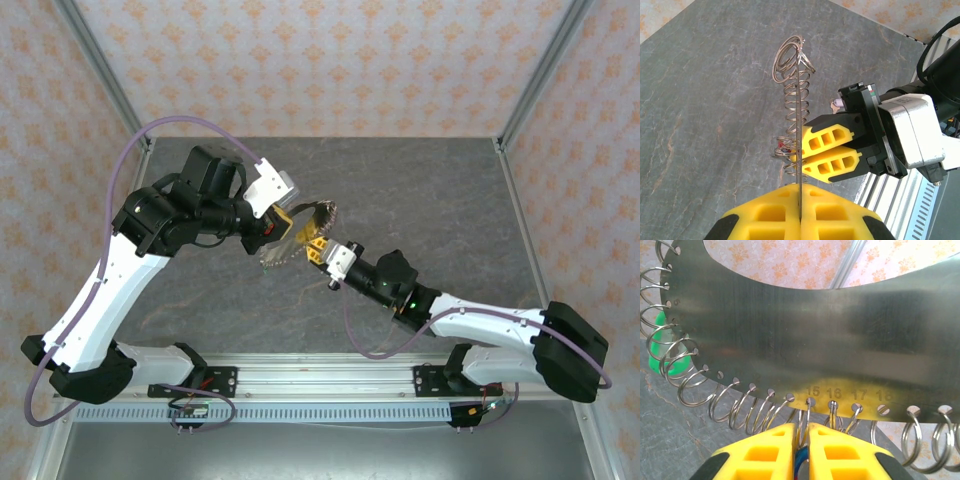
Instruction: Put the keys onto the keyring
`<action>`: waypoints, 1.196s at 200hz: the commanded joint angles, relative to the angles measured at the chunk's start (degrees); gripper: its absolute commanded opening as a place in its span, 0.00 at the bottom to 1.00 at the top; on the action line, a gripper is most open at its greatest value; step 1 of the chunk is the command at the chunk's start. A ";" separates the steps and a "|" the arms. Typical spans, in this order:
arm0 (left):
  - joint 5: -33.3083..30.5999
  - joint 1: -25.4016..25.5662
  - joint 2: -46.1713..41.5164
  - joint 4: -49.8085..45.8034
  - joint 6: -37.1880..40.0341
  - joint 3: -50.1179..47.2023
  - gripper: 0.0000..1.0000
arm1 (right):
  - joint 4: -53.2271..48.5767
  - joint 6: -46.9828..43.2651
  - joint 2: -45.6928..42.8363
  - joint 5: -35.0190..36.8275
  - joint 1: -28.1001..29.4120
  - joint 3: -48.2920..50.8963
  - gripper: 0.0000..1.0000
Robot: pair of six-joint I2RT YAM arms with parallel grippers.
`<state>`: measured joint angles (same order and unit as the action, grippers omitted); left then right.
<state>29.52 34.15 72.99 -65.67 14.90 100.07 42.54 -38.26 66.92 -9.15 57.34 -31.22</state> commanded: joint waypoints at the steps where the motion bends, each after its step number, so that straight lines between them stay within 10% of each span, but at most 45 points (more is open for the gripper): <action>1: 2.03 0.98 -1.11 1.83 -1.10 -0.06 0.00 | 2.94 0.03 0.63 0.78 0.31 -2.46 0.14; 94: -6.28 -0.14 -1.50 4.27 -6.62 -2.95 0.00 | 1.60 0.82 -1.12 5.04 0.85 -0.97 0.00; 148: 2.10 -7.59 -2.59 11.67 -15.44 -11.37 0.00 | -10.79 8.87 -4.16 -2.53 -2.63 -3.40 0.00; 239: 3.85 -11.21 -3.01 22.47 -26.10 -27.95 0.34 | -17.30 17.16 -3.85 -11.27 -7.36 -2.98 0.00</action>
<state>34.48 23.46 71.55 -48.51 -6.66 76.31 25.21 -25.02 64.38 -17.45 50.76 -32.75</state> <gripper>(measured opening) 0.302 0.040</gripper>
